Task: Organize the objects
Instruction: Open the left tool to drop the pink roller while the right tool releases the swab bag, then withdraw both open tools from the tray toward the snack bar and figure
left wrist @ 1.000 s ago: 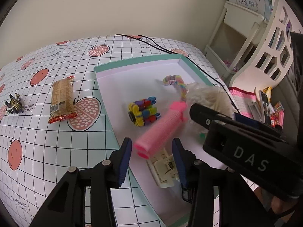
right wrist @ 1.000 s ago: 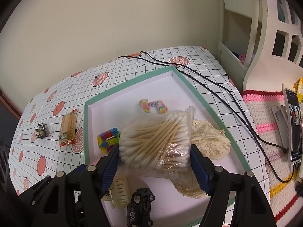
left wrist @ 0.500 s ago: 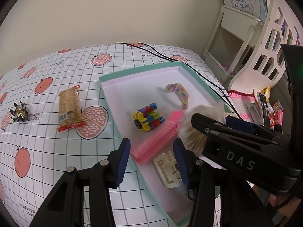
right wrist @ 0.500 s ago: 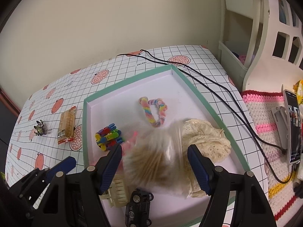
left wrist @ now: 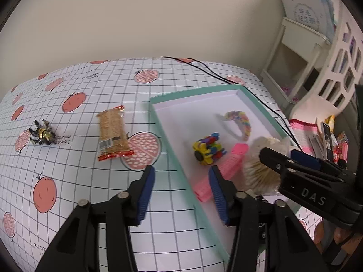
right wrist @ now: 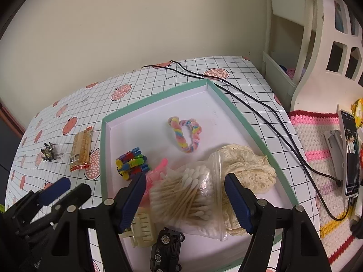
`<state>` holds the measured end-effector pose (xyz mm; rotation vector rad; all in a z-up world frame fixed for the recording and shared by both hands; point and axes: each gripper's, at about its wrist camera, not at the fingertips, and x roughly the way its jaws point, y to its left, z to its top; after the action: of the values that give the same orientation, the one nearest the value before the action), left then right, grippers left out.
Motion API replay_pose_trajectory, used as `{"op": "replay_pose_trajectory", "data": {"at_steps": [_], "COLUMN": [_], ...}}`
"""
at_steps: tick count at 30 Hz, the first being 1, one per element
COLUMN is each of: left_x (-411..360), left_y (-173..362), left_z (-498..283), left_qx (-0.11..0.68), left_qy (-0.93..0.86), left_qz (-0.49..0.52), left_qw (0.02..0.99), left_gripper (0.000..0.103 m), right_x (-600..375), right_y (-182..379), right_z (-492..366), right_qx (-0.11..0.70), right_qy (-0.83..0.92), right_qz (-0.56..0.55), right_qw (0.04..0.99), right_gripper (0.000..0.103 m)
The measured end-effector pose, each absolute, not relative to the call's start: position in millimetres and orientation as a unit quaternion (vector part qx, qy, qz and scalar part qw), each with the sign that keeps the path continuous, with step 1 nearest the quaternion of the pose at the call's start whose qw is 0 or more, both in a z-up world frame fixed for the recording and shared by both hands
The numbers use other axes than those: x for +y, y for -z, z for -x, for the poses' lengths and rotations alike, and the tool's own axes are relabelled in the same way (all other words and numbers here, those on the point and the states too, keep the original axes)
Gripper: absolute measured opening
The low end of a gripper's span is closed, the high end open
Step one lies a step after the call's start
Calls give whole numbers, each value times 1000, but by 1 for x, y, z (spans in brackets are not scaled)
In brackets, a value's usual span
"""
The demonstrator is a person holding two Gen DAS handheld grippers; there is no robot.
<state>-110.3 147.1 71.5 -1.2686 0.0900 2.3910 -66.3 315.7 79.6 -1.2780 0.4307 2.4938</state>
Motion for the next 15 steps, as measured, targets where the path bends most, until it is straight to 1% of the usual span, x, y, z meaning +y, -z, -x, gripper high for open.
{"op": "replay_pose_trajectory", "data": {"at_steps": [1,2,3,7,9,13,14,15], "left_x": [145,143,141,136,132,128,127,127], "left_y": [-71,-70,-69,-65,-64,-60,-58,-56], "left_z": [111,113,114,119,120,123,124,125], "left_qx": [32,32,31,31,30,26,28,31], "left_qy": [-863,-862,-861,-860,-860,-857,-856,-855], "left_qz": [459,461,466,477,480,489,492,496], "left_qw": [210,206,201,179,171,160,156,150], "left_gripper": [60,61,61,62,70,71,71,73], "right_x": [315,313,311,307,306,304,303,303], "right_y": [-79,-78,-78,-77,-77,-75,-74,-74], "right_z": [67,67,68,69,69,70,70,70], "right_qx": [146,138,131,118,117,105,103,101], "right_qy": [-869,-869,-869,-870,-871,-869,-869,-868], "right_qz": [447,450,451,454,454,459,460,461], "right_qw": [152,152,152,150,150,152,152,152], "right_gripper": [77,82,84,84,84,85,87,92]}}
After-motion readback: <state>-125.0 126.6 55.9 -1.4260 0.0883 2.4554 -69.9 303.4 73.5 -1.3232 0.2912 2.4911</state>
